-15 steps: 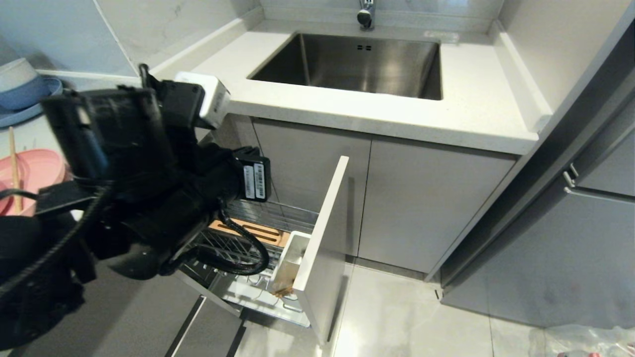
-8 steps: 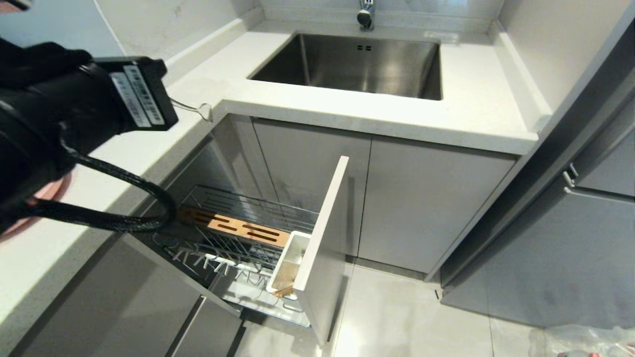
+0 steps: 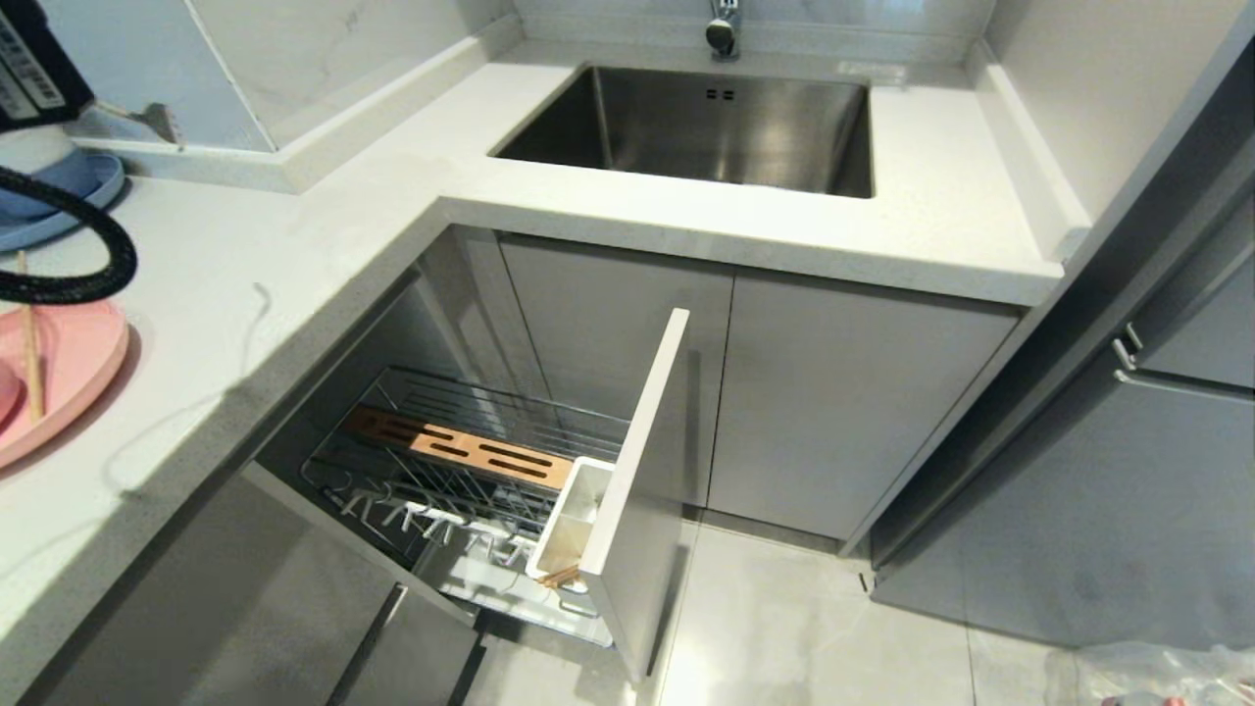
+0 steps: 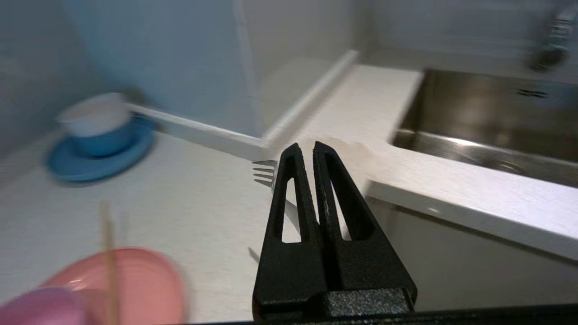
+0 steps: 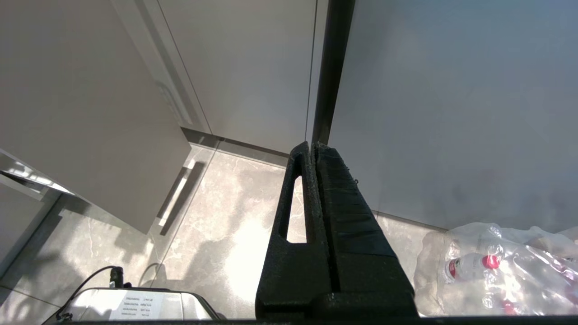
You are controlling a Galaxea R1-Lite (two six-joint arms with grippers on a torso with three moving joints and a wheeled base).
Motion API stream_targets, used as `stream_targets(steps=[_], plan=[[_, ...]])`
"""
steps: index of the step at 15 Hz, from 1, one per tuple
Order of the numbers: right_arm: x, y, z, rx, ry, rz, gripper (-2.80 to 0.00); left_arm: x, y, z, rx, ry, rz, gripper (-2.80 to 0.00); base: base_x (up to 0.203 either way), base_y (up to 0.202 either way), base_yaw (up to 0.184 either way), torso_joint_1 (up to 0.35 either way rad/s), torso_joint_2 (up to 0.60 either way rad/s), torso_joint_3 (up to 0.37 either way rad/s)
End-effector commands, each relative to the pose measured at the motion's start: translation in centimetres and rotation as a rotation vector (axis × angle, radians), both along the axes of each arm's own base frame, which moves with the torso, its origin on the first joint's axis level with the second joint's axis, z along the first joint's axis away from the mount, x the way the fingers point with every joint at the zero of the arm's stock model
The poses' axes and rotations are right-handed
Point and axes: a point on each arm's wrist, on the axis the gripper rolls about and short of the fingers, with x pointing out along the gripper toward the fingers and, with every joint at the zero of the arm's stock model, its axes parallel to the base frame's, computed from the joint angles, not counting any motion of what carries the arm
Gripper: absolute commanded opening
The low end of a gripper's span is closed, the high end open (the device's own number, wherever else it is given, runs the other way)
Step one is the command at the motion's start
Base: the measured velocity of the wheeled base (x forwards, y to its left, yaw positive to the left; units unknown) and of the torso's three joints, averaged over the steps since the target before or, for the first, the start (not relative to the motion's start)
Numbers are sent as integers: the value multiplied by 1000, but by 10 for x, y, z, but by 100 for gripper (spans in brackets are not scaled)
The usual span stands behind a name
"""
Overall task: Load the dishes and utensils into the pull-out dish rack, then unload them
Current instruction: Take the fork out of the cupboard
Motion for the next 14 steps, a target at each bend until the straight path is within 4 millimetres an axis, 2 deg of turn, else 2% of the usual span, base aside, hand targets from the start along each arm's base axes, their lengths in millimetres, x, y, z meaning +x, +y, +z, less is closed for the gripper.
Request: stream_targets(steps=[1,4,8,11,14], plan=[[0,0,0,0,0,1,-280,4,14,3,-4,-7,94,-280,0,0,0,0,0,0],[0,0,0,-1,0,1,-280,11,39,-6,34,35,223,-280,0,0,0,0,0,0],[0,0,0,0,0,1,-280,18,66,-32,169,90,211,-280,0,0,0,0,0,0],[0,0,0,-1,0,1,-280,20,74,-63,287,97,195,-280,0,0,0,0,0,0],[0,0,0,-1,0,-1,-280,20,77,-72,343,79,224,-280,0,0,0,0,0,0]])
